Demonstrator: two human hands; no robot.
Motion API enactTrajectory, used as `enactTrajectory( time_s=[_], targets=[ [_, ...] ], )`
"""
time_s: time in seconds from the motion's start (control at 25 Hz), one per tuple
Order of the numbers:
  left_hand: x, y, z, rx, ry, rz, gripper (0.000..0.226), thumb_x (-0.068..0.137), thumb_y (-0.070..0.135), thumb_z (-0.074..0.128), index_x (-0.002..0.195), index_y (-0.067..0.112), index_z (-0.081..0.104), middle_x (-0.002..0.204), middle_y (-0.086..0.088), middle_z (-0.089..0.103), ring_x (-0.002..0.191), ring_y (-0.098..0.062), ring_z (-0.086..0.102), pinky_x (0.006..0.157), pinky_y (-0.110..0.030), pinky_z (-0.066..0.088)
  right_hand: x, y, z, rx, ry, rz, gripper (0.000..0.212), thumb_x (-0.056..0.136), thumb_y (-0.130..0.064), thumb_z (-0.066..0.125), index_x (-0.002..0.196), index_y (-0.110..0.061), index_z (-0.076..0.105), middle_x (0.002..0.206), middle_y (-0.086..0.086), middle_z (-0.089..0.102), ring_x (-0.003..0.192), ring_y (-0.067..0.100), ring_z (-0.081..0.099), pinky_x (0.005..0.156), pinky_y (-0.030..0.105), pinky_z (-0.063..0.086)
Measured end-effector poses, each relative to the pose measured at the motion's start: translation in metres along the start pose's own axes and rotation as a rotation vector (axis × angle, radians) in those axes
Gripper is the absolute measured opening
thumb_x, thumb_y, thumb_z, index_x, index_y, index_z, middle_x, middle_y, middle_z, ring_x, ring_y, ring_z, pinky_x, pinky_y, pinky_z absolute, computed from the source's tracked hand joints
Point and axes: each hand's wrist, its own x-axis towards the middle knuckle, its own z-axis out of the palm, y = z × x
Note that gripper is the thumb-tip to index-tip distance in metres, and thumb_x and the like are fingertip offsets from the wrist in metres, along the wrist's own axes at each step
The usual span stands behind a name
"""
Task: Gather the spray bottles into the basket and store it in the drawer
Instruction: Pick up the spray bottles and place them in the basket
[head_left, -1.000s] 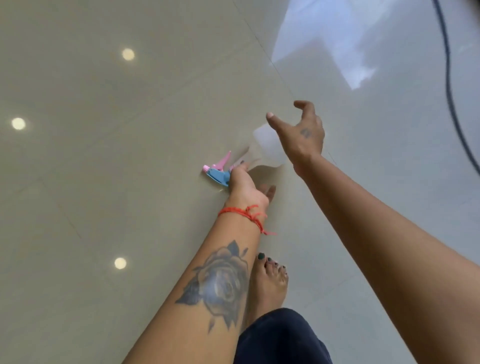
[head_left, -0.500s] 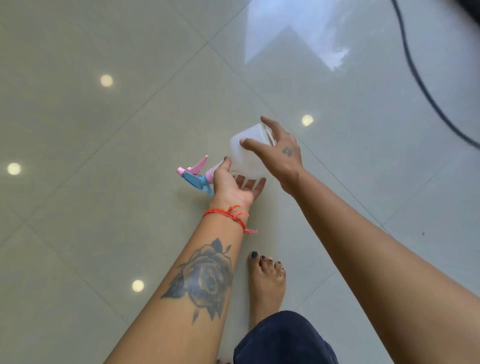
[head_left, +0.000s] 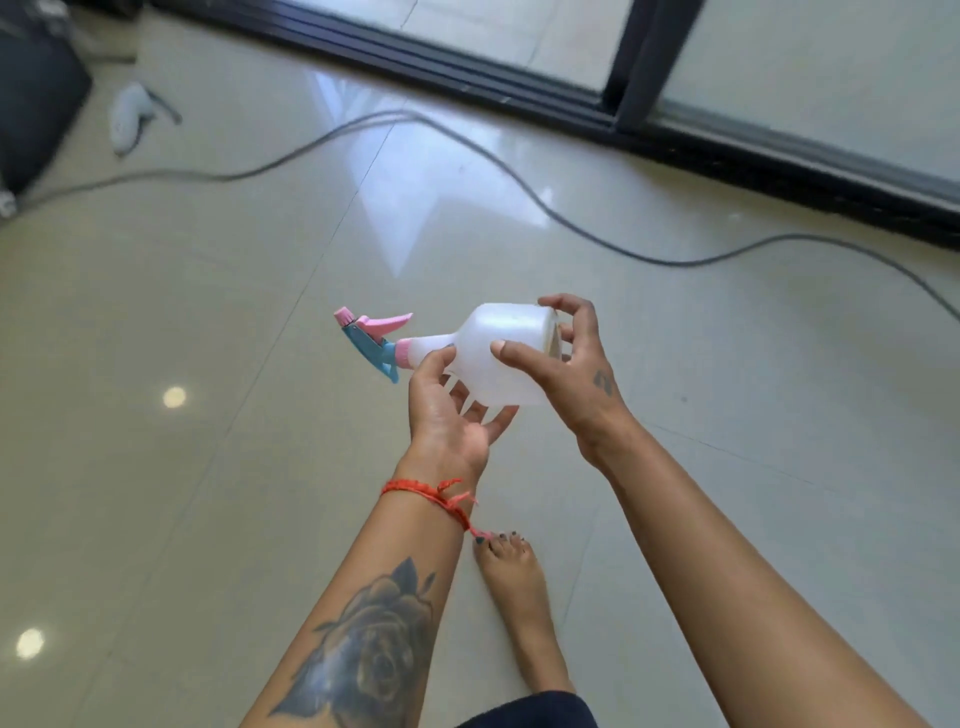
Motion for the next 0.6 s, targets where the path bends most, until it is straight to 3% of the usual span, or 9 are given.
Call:
enactTrajectory(
  time_s=[0.12,0.32,0.52,0.6],
  targets=[
    [-0.065,-0.027,0.034,0.149,-0.103,0.015,0.03,0.085,0.024,0.053,0.113,0.016,0.055,0.106,-0.01,0.063,0.104,-0.031,0.061,0.077,-0.044,0.053,-0.06,-0.031,-0.059,0.063,0.095,-0.049,0.061,0.061,-0.042,0.074,0.112,-0.041,0.042,0.108,-0.015,0.049,0.1,0.014,0.057,0.072,0.024,0.049],
    [-0.158,-0.108,0.089,0.404,-0.251,-0.001,0.016,0.082,0.022,0.055,0.097,0.017,0.058,0.107,-0.011,0.064,0.103,-0.031,0.062,0.077,-0.044,0.054,-0.164,-0.048,-0.168,0.103,0.299,-0.06,0.067,0.059,-0.043,0.074,0.118,-0.043,0.043,0.125,-0.003,0.046,0.109,0.017,0.053,0.087,0.034,0.052],
    [-0.228,-0.225,0.134,0.645,-0.401,-0.022,0.023,0.083,0.024,0.056,0.106,0.018,0.058,0.111,-0.01,0.064,0.101,-0.028,0.063,0.086,-0.047,0.052,-0.257,-0.025,-0.28,0.211,0.524,-0.065,0.068,0.06,-0.043,0.074,0.12,-0.042,0.043,0.127,-0.005,0.045,0.111,0.016,0.052,0.082,0.027,0.051],
    [-0.253,-0.276,0.143,0.749,-0.463,-0.017,0.016,0.083,0.024,0.056,0.098,0.02,0.059,0.106,-0.007,0.065,0.095,-0.026,0.064,0.086,-0.046,0.053,-0.296,-0.008,-0.321,0.263,0.604,-0.07,0.067,0.06,-0.043,0.075,0.119,-0.042,0.043,0.126,-0.007,0.047,0.111,0.016,0.053,0.079,0.025,0.051]
  ],
)
